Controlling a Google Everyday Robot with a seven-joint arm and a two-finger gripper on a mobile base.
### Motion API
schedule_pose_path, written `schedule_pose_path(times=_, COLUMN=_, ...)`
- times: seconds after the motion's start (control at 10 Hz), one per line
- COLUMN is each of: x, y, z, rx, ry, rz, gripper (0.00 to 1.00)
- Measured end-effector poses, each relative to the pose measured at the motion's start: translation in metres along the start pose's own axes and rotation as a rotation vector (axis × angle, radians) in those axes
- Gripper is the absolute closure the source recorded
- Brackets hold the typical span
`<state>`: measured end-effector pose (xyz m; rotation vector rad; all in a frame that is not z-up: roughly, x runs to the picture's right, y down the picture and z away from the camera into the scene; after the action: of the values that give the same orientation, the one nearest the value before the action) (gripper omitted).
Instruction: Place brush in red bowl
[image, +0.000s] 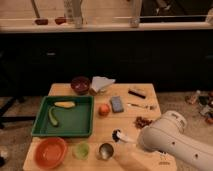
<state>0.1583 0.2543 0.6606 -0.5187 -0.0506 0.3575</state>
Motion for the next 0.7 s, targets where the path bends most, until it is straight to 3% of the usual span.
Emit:
schedule_pose_path(times=0.2, x=-0.015, y=0.01, z=0.0, rx=0.003, ry=-0.018, rz=0.005, gripper=1.0)
schedule_pose_path(times=0.7, x=-0.078, y=0.036, z=-0.003, rx=0.016, ry=-0.084, rz=-0.01, gripper=1.0)
